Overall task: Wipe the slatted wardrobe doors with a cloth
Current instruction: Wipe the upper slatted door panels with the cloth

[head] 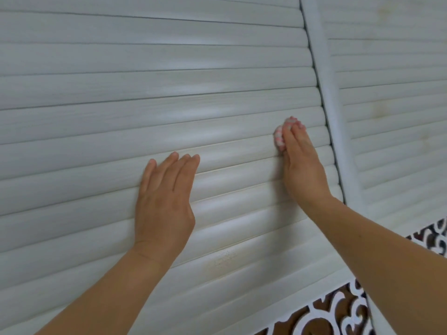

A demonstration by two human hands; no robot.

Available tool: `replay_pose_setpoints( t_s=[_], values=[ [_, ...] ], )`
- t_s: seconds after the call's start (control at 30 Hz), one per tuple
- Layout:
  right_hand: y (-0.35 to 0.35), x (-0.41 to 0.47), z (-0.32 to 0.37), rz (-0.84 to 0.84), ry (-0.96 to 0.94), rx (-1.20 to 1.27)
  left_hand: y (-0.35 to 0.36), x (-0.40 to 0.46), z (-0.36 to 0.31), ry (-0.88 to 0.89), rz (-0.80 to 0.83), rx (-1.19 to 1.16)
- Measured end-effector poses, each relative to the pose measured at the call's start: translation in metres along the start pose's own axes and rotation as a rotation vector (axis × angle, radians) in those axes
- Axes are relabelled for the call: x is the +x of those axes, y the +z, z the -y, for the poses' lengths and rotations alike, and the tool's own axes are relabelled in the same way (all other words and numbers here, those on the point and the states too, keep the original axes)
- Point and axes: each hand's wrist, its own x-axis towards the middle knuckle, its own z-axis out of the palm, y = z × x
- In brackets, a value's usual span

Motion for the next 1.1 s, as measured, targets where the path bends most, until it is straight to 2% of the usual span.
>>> replay_pose_setpoints(
  t_s=[0.13,0.33,0.43,0.6,0.67,0.83,0.93,1.1],
  values=[
    [-0.006,0.006,-0.023,-0.035,0.084,-0.123,0.003,0.002,-0.002,-0.007,-0.015,0.012],
    [-0.004,-0.006,-0.012,-0.125,0.414,0.022,0.003,0.001,0.001,-0.008,0.02,-0.025],
    [0.001,-0.021,0.016,-0.124,0.459,0.081,-0.004,0.0,0.004,-0.019,0.045,-0.088],
    [0.018,-0.064,0.073,-0.066,0.248,0.123,-0.031,-0.004,-0.001,-0.287,0.02,-0.213],
    [0.025,-0.078,0.097,-0.035,0.175,0.14,-0.041,-0.011,0.005,-0.331,0.026,-0.242],
    [0.036,-0.106,0.155,0.088,0.036,0.161,-0.061,-0.035,0.026,-0.31,0.047,-0.2],
    [0.042,-0.122,0.186,0.186,-0.13,0.186,-0.072,-0.049,0.035,-0.31,0.078,-0.19],
    [0.044,-0.126,0.187,0.267,-0.394,0.163,-0.079,-0.069,0.042,-0.325,0.112,-0.16]
  ],
)
